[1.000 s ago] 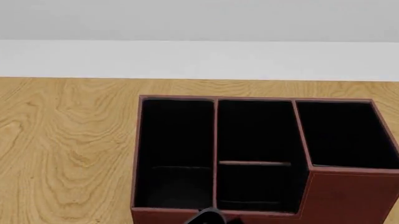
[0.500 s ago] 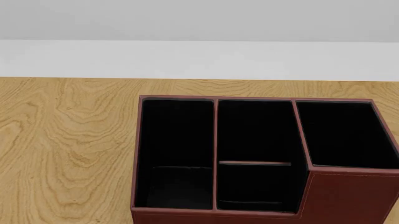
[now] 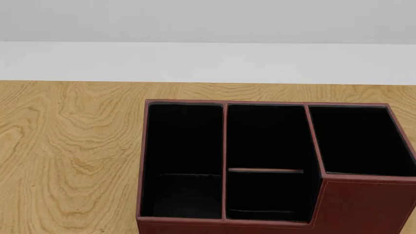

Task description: Pick up the white mug and place it to the right of the caddy.

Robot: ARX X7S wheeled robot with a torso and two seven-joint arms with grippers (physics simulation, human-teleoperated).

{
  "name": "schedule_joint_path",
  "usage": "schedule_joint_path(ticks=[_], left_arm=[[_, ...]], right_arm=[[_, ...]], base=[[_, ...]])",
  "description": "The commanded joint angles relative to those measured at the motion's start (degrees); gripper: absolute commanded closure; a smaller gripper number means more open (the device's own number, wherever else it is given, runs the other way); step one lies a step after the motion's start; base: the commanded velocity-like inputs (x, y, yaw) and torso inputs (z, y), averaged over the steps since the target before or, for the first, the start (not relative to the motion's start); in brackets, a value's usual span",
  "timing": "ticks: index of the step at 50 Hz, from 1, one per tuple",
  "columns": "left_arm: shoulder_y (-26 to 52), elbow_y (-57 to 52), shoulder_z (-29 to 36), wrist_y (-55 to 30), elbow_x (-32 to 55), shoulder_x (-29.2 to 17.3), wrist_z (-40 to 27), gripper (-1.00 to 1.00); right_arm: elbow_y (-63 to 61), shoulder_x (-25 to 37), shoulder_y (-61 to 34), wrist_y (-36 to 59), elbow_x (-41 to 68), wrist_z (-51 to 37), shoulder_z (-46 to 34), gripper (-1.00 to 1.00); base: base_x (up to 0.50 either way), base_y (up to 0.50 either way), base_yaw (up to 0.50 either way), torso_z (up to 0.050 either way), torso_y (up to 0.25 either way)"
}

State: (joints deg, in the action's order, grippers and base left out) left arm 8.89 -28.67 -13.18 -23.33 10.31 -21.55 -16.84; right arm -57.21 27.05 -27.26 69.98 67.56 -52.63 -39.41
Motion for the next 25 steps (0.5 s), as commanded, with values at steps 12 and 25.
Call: schedule_joint_path(ticks=[12,25], left_arm=[[-0.15,0.18,-0.11,0.00,-0.13,-0.34,-0.59,-1.00],[-0.22,0.11,-0.09,0.05,0.13,-0.43,-0.68,-1.00]], right_arm=[[0.25,-0.04,2.44,-4.59,-8.07,5.61,-8.07,-1.00],[-0.60,-1.60,2.24,-3.39,-6.99,2.69,-10.69,-1.00]], base=[[0.00,0.00,0.00,0.000,0.000],[0.00,0.00,0.00,0.000,0.000]])
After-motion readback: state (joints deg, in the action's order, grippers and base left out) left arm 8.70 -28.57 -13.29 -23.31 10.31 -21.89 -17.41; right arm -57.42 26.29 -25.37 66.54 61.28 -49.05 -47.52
